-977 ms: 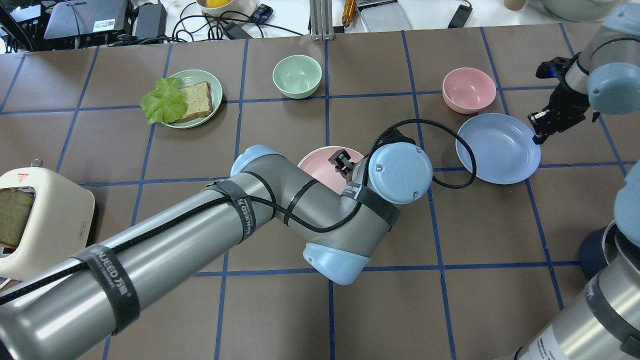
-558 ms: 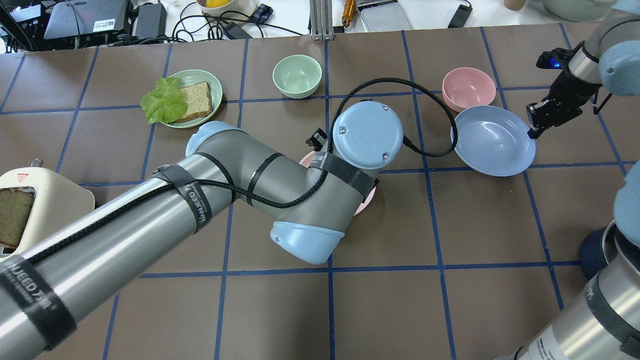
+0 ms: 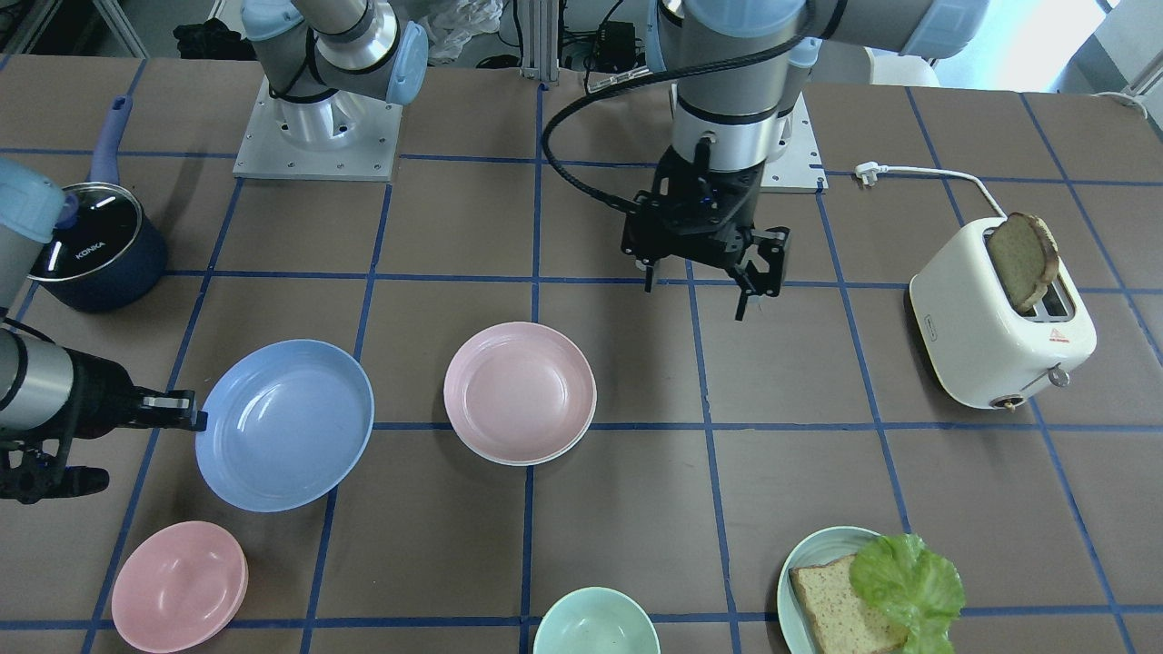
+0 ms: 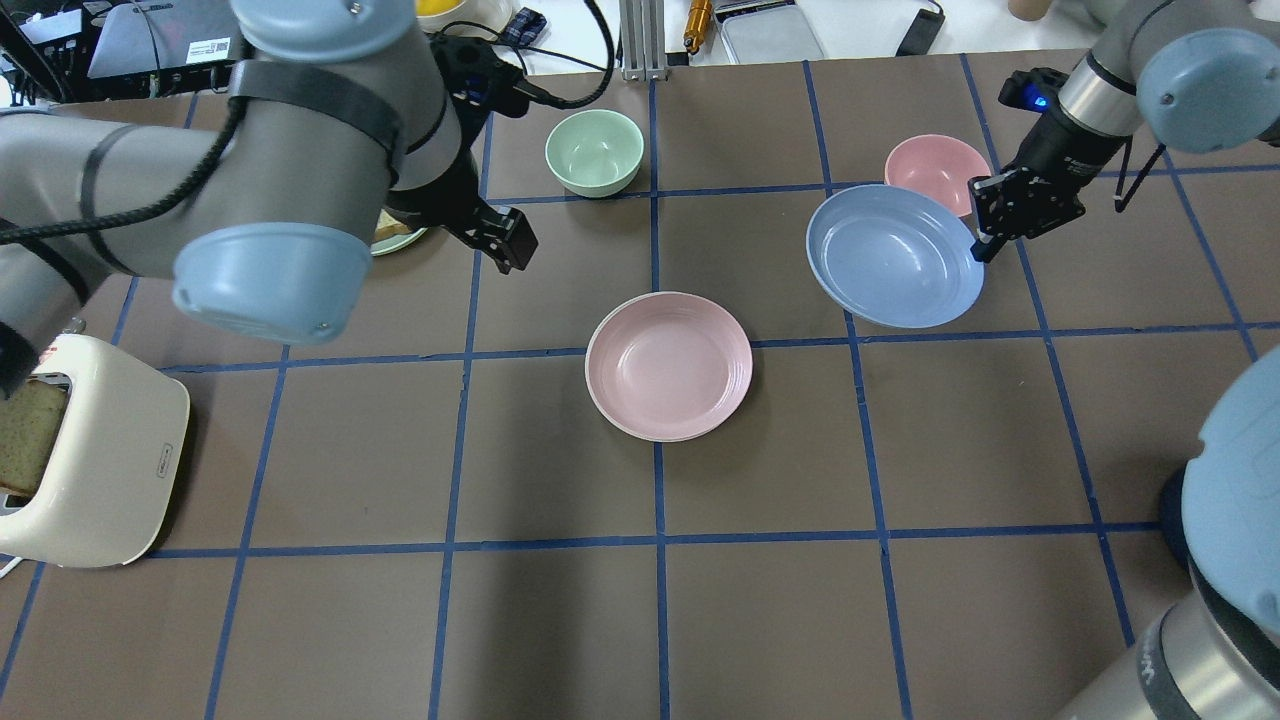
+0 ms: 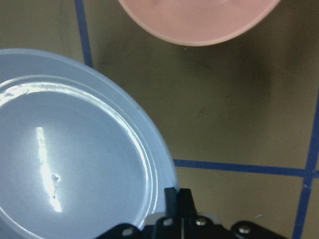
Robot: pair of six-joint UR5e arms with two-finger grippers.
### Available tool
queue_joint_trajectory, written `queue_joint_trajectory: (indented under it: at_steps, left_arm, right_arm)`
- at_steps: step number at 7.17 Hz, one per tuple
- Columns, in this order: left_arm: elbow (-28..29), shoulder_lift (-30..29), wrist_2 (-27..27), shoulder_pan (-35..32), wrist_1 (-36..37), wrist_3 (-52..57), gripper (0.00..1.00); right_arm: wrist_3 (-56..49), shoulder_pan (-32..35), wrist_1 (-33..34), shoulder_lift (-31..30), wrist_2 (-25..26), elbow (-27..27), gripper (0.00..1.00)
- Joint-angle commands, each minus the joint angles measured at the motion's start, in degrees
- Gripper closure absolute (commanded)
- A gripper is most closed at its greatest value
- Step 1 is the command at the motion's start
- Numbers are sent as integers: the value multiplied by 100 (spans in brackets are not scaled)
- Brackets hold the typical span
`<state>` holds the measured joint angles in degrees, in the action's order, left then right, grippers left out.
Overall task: Stack three plates with pink and blue
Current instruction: 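Carry the blue plate over the stack and set it on the pink plate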
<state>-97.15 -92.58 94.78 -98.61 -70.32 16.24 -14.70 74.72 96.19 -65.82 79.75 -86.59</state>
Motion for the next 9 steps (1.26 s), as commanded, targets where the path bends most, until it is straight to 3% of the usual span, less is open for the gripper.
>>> queue_joint_trajectory:
  at_steps: [1, 2, 4, 7, 8, 9]
  left_arm:
    - [12, 336, -407, 875, -569, 29, 0]
    - [38, 433, -390, 1018, -710, 29, 0]
    - [536, 530, -373, 1089, -1839, -41, 0]
    - [1276, 522, -390, 1089, -2652, -209, 0]
    - [1277, 530, -399, 1072, -2662, -209, 0]
    - [1234, 470, -408, 1072, -2654, -209, 0]
  right_arm:
    - [1436, 908, 49, -290, -30, -242, 100]
    - [2227, 1357, 206, -387, -30, -435, 100]
    - [3442, 2078, 845, -414, 101, -840, 100]
    - [3686, 2363, 1403, -423, 128, -1465, 100]
    - [3668, 2363, 1411, -414, 180, -1431, 33]
    - [3650, 2355, 1412, -388, 337, -1396, 21]
